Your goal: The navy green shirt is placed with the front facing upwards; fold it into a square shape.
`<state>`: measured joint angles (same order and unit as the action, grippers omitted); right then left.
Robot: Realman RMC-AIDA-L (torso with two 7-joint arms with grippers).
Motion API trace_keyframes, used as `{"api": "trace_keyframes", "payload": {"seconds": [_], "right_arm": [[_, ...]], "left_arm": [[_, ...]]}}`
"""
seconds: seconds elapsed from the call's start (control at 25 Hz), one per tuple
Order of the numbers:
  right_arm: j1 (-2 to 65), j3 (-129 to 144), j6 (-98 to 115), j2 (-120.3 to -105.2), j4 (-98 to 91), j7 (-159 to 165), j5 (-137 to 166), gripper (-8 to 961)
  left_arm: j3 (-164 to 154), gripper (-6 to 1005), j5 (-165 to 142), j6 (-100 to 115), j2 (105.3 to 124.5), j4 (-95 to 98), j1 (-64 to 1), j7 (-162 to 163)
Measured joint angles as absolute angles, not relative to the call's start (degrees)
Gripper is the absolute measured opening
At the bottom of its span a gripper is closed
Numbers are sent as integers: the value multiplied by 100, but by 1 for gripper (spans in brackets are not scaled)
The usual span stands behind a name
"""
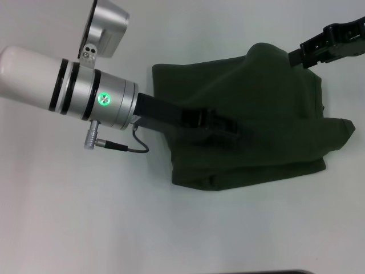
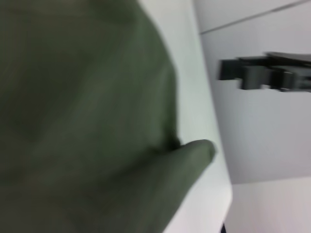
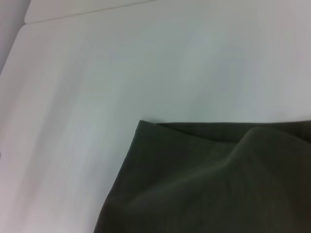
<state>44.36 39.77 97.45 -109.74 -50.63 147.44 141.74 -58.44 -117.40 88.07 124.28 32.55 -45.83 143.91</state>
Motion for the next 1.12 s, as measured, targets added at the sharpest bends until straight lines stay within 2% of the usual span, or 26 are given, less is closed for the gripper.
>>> {"api": "trace_keyframes", "payload": {"seconds": [0.24,0.56,0.96,1.12], "right_arm": [[4431,3984,9674,-10988,-5063,14690,14170,437],[4403,3990,9689,-11014,-5062,14692,14190,436],[4389,3990,9694,-10977,-5062,14713,14201,436],[4397,3990,9704,-10980,-5062,14714,14181,436]], "left_arm": [[-5908,584,-11484,8565,12422,3269,-4596,13882],[-6437,583,-11838,8067,12316,3234,-4509,14358],[-6293,582,-12132,8260,12044,3238,-4310,14587],[-6040,581,-12009,8688,12028,3326,-4264,14377]]}}
